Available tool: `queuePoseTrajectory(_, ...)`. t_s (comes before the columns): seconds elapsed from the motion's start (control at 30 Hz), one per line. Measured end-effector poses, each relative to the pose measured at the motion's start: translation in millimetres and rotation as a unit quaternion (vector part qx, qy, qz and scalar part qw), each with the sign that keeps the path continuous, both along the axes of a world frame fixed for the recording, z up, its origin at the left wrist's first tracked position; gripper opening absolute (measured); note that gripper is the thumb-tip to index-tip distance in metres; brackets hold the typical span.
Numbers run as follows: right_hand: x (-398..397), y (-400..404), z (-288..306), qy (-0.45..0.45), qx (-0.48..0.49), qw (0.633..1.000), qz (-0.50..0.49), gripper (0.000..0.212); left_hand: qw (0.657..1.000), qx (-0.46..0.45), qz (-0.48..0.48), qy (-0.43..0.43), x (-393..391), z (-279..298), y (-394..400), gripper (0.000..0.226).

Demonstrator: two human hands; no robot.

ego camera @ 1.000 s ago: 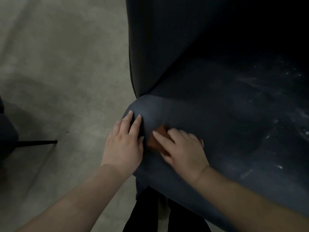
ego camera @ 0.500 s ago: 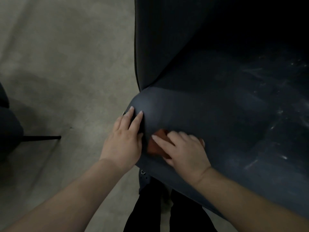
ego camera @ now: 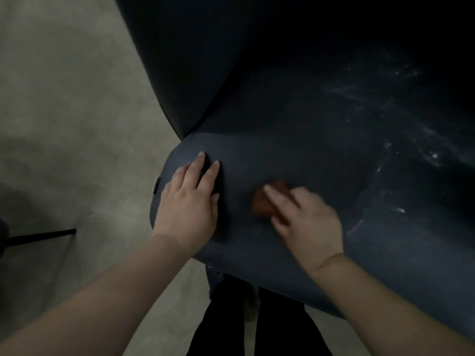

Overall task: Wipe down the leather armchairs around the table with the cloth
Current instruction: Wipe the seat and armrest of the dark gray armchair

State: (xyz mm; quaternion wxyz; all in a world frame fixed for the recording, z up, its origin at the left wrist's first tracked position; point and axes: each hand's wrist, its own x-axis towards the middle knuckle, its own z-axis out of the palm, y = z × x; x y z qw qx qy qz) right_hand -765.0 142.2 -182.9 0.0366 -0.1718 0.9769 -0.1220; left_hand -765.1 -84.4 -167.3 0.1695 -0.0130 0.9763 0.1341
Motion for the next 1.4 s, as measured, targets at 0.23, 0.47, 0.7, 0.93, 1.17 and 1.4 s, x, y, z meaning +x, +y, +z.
queuePoseTrajectory(0.23, 15.6, 3.4, 3.2, 0.043, -0.052, 0.981, -0.182, 0.048, 1.000, 0.002, -0.016, 0.019, -8.8, 0.0, 26.7, 0.057)
queuePoseTrajectory(0.47, 49.7, 3.2, -7.0, 0.025, -0.015, 0.991, -0.131, 0.061, 0.998, -0.010, -0.061, 0.033, -10.6, -3.2, 43.3, 0.058)
queuePoseTrajectory(0.7, 73.3, 102.0, -2.3, 0.087, 0.006, 0.955, -0.284, 0.051, 0.994, -0.002, -0.091, 0.057, -14.8, -0.9, 66.6, 0.057)
queuePoseTrajectory(0.93, 99.8, 76.2, -13.9, 0.063, 0.007, 0.990, -0.124, 0.071, 0.987, -0.002, -0.144, 0.076, -12.4, -3.7, 92.8, 0.058)
queuePoseTrajectory(1.17, 88.2, 169.7, -4.1, 0.096, 0.034, 0.929, -0.356, 0.047, 0.986, -0.002, -0.144, 0.078, -19.3, -7.5, 98.4, 0.060)
queuePoseTrajectory(1.4, 76.3, 129.0, -10.1, 0.095, 0.041, 0.973, -0.205, 0.048, 0.983, 0.011, -0.159, 0.089, -24.8, -7.0, 124.9, 0.058)
